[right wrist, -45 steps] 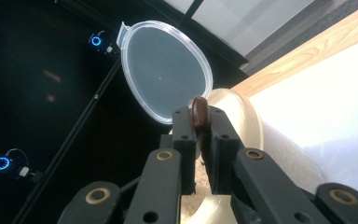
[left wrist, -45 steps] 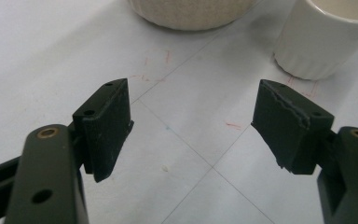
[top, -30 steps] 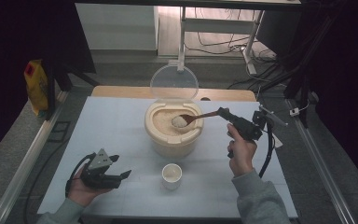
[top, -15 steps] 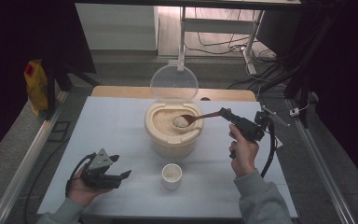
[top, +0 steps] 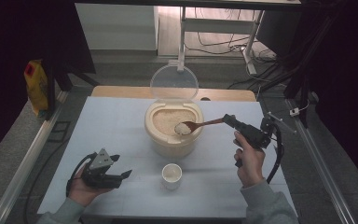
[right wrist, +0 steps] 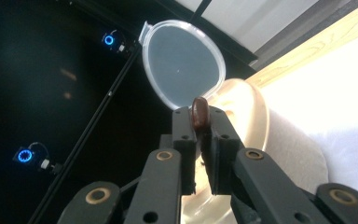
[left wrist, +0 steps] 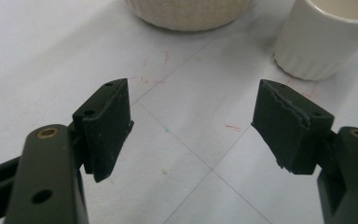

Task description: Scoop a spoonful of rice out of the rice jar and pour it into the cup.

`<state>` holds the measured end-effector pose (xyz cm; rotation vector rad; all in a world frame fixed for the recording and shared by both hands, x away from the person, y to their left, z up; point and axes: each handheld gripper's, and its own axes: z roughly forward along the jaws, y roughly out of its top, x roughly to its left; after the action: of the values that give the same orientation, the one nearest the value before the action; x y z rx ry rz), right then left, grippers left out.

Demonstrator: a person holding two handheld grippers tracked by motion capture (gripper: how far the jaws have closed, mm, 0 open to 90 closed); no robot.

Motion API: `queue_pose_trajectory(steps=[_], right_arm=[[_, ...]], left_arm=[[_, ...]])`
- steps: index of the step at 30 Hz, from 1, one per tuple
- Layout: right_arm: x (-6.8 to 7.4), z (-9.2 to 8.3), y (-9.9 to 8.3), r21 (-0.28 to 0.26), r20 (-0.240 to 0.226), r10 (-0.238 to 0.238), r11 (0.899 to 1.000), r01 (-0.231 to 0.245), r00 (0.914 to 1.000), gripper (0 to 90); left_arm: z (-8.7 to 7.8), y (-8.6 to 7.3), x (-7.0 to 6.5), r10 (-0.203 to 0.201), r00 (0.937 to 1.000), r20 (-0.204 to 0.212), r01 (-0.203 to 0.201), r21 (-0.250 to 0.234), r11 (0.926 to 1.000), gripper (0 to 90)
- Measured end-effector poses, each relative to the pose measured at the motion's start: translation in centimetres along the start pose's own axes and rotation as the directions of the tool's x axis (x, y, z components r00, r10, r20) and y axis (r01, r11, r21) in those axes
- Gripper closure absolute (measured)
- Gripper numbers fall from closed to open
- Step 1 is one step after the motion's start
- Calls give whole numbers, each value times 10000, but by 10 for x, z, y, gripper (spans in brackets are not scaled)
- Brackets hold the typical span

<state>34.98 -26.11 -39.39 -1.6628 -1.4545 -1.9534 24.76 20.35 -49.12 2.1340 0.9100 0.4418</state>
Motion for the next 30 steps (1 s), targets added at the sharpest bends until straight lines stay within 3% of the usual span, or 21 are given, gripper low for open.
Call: queue_pose_trajectory(steps=[17, 30], right_arm=[[1, -23, -29, 830, -390, 56, 9965, -23, 9992, 834], [-14, -24, -46, 1594, 132, -479, 9862, 452, 9988, 834]], left_arm=[[1, 1, 1, -5, 10000, -7, 5, 28, 10000, 275], [3, 1, 1, 6, 10000, -5, -6, 108, 9999, 273]])
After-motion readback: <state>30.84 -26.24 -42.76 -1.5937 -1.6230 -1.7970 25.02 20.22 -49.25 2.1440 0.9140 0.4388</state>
